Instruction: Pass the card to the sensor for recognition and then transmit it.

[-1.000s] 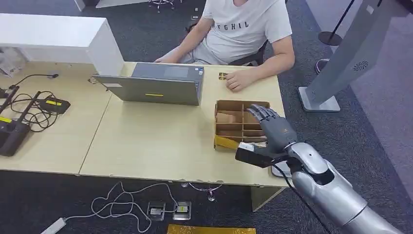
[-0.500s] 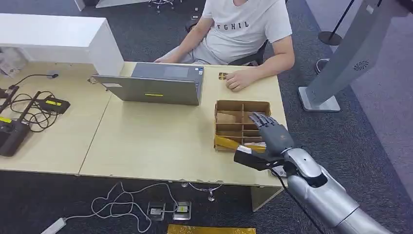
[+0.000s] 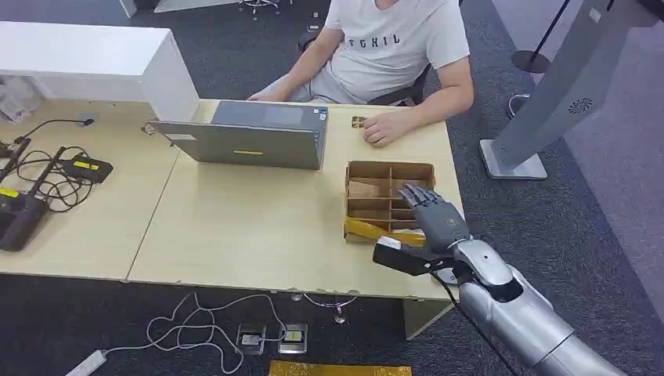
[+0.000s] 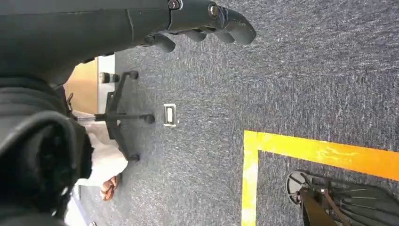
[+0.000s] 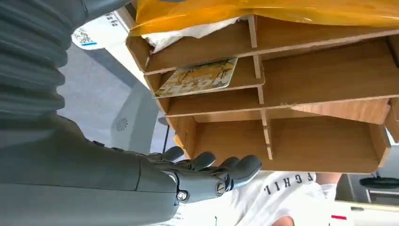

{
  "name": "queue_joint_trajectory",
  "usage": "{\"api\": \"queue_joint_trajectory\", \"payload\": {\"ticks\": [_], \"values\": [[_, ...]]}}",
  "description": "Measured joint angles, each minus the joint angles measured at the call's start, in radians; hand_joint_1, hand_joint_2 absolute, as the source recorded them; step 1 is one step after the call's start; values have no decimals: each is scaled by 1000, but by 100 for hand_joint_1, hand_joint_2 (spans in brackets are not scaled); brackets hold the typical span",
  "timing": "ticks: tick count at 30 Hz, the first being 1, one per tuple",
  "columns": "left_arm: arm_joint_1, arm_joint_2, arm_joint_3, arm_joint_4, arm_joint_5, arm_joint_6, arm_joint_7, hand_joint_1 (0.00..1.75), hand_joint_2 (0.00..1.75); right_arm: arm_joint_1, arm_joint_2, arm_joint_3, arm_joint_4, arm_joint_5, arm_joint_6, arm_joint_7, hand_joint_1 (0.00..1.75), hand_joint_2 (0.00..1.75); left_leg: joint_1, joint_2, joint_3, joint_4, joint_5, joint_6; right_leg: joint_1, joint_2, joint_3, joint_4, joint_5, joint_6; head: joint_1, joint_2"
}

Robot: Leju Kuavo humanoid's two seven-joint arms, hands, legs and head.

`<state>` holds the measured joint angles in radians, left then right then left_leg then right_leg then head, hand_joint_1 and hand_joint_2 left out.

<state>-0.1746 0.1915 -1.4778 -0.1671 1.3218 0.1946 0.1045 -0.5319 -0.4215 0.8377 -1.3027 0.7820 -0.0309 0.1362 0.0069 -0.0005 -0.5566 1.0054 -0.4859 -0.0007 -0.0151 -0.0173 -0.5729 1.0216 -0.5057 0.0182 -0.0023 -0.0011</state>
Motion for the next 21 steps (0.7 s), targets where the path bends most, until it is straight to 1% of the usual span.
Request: {"api": "queue_joint_trajectory", "payload": {"ticks": [6,21], "values": [[0,0,0,0,1,0,0,0,0,8,3,-1,-2,0,14,7,0,175,0,0,0,0,0,0,0,0,0,0,0,0,0,0],[0,3,0,0,1,-5,-3,0,0,9,27,-2,11,16,9,-5,0,175,0,0,0,0,0,0,0,0,0,0,0,0,0,0]]}}
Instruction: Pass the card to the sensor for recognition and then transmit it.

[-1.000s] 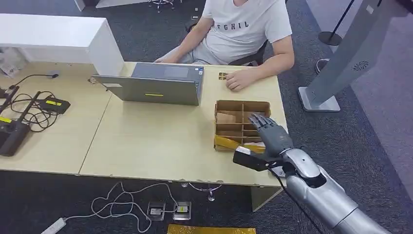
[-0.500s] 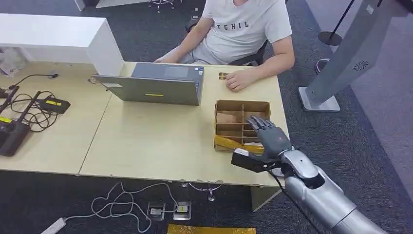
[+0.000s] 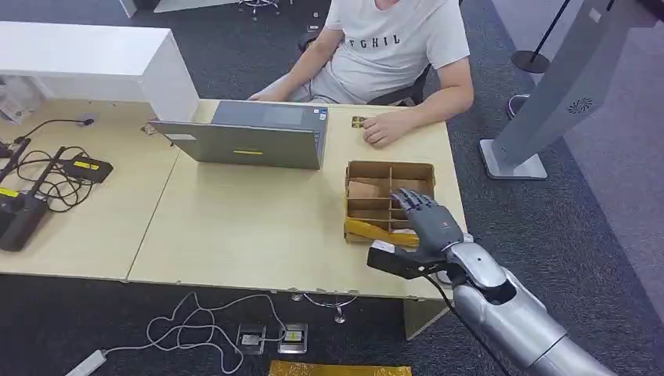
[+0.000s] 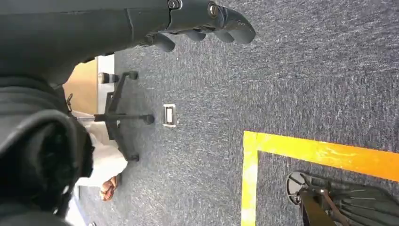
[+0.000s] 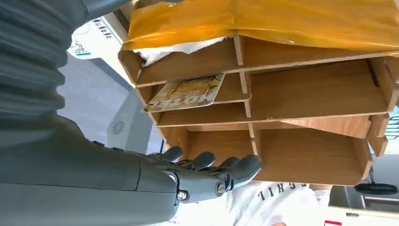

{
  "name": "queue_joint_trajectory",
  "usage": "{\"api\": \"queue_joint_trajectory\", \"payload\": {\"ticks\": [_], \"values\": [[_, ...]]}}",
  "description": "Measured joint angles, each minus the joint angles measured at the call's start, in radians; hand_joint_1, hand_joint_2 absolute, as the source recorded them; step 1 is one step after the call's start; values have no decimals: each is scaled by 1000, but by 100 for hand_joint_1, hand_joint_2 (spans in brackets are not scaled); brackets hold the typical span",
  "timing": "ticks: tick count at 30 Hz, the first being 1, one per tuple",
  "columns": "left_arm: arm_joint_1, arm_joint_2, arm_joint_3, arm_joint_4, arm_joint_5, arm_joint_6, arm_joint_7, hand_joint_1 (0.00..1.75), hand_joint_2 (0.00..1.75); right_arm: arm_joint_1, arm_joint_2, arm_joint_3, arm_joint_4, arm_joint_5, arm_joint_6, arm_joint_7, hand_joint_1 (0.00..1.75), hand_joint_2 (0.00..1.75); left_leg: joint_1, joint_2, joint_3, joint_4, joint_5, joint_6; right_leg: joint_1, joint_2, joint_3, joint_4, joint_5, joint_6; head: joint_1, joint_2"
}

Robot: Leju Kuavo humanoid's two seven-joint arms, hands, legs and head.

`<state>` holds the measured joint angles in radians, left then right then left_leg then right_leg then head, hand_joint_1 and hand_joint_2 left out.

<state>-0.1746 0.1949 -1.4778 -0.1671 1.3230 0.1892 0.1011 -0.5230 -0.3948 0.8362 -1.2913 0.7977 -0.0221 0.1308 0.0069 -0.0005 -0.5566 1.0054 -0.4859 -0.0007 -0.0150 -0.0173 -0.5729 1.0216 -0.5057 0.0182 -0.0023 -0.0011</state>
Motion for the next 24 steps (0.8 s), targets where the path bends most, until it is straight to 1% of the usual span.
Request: {"api": "queue_joint_trajectory", "payload": {"ticks": [5,6,7,8,18,24], "values": [[0,0,0,0,0,3,1,0,0,0,2,-1,1,3,3,-2,0,175,0,0,0,0,0,0,0,0,0,0,0,0,0,0],[0,0,0,0,0,4,2,0,0,0,2,-1,1,5,4,-2,21,175,0,0,0,0,0,0,0,0,0,0,0,0,0,0],[0,0,0,0,1,5,2,0,0,0,2,-1,1,5,5,-3,157,175,0,0,0,0,0,0,0,0,0,0,0,0,0,0],[0,0,0,0,1,6,2,0,0,0,3,-1,1,5,6,-3,175,175,0,0,0,0,0,0,0,0,0,0,0,0,0,0],[0,0,0,0,1,8,3,0,0,0,8,-2,1,16,40,-6,175,175,0,0,0,0,0,0,0,0,0,0,0,0,0,0],[0,0,0,0,1,9,3,0,0,6,8,-2,1,16,42,-6,175,175,0,0,0,0,0,0,0,0,0,0,0,0,0,0]]}}
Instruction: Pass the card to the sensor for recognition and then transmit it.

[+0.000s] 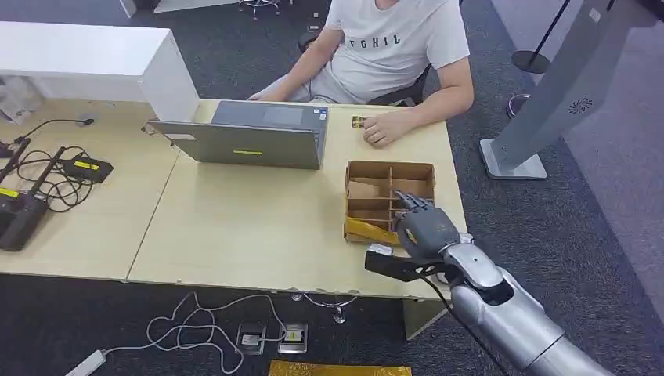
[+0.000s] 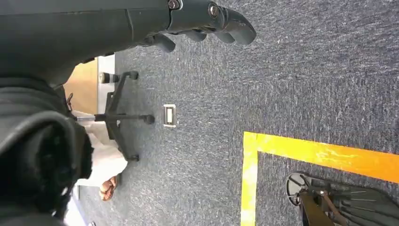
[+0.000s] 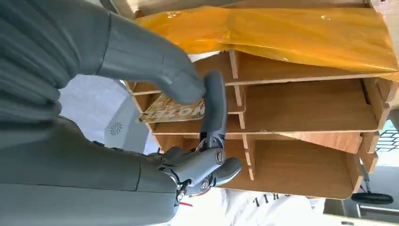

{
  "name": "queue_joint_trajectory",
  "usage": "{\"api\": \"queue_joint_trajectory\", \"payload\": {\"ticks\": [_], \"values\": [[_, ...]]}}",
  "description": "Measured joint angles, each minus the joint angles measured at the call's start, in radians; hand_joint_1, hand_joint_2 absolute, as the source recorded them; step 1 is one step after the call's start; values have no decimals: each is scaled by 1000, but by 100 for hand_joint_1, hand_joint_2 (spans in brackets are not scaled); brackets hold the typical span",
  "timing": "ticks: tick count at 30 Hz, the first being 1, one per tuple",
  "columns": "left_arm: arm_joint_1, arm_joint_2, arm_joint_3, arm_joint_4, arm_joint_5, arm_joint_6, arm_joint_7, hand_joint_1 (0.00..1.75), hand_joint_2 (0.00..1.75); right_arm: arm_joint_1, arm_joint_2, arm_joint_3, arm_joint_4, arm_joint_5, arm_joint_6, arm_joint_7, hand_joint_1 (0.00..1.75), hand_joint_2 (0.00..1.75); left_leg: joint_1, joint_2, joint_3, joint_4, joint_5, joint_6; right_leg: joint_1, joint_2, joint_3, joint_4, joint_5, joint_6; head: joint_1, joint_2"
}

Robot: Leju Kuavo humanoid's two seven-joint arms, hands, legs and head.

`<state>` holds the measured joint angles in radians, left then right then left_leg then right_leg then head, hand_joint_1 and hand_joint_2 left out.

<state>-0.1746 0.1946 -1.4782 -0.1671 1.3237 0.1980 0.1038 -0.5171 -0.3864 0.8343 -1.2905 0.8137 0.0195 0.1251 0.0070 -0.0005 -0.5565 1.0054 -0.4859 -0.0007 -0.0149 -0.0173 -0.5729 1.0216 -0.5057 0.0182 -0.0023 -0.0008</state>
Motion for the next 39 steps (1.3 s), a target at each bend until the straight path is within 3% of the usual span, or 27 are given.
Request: {"api": "queue_joint_trajectory", "payload": {"ticks": [18,20,39], "values": [[0,3,0,0,0,1,7,0,0,43,4,-24,-11,-15,0,2,175,175,0,0,0,0,0,0,0,0,0,0,0,0,0,0],[0,3,0,0,0,1,7,0,0,46,5,-24,-13,-15,0,2,0,175,0,0,0,0,0,0,0,0,0,0,0,0,0,0],[0,8,-4,0,-2,0,7,0,0,49,7,-48,-31,-56,-90,-15,0,175,0,0,0,0,0,0,0,0,0,0,0,0,0,0]]}}
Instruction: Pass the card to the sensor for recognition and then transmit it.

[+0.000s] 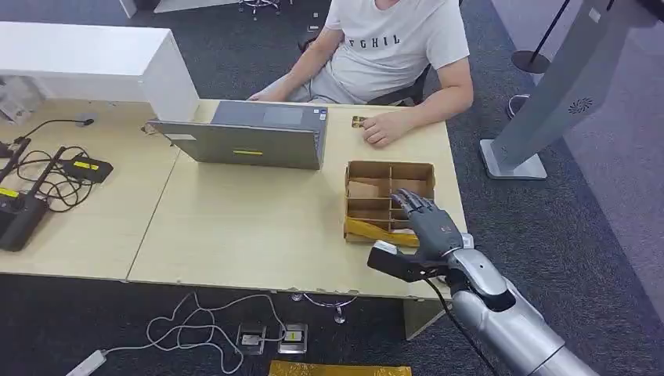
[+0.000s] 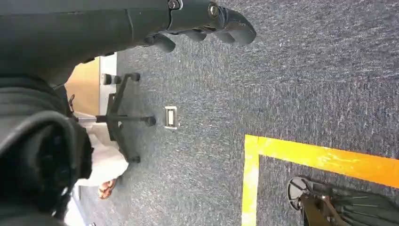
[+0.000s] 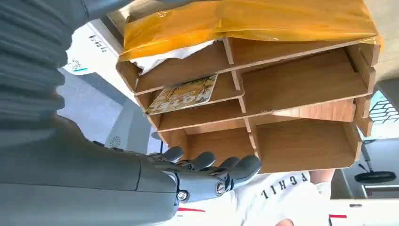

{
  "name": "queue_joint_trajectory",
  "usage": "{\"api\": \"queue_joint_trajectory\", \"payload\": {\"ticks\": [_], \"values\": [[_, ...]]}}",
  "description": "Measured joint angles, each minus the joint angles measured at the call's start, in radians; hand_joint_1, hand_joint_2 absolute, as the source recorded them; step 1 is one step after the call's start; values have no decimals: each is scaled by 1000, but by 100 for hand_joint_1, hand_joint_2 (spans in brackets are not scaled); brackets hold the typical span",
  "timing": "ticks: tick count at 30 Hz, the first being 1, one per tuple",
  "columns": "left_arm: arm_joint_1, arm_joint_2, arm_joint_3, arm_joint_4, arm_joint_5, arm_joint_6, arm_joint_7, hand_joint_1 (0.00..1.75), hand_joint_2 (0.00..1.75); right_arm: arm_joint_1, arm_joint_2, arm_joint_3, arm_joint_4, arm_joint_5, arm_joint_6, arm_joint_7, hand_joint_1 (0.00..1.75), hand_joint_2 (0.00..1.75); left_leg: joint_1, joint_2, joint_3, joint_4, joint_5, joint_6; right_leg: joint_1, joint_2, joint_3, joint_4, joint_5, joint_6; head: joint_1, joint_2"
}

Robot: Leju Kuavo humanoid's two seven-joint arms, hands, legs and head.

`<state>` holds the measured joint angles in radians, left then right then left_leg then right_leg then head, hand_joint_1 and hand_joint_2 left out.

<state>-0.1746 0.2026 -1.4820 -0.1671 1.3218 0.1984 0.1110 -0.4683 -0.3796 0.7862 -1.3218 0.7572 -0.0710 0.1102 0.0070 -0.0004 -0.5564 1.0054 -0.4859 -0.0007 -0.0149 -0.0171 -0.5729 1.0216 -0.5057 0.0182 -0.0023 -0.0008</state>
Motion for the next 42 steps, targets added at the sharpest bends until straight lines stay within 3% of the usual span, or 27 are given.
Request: {"api": "queue_joint_trajectory", "payload": {"ticks": [24,42], "values": [[0,0,-11,0,-5,-7,-6,0,0,-28,9,1,35,27,-54,6,0,175,0,0,0,0,0,0,0,0,0,0,0,0,0,0],[-1,0,-23,0,-4,-6,-6,0,0,-38,44,0,96,64,-39,21,0,175,0,0,0,0,0,0,0,0,0,0,0,0,0,0]]}}
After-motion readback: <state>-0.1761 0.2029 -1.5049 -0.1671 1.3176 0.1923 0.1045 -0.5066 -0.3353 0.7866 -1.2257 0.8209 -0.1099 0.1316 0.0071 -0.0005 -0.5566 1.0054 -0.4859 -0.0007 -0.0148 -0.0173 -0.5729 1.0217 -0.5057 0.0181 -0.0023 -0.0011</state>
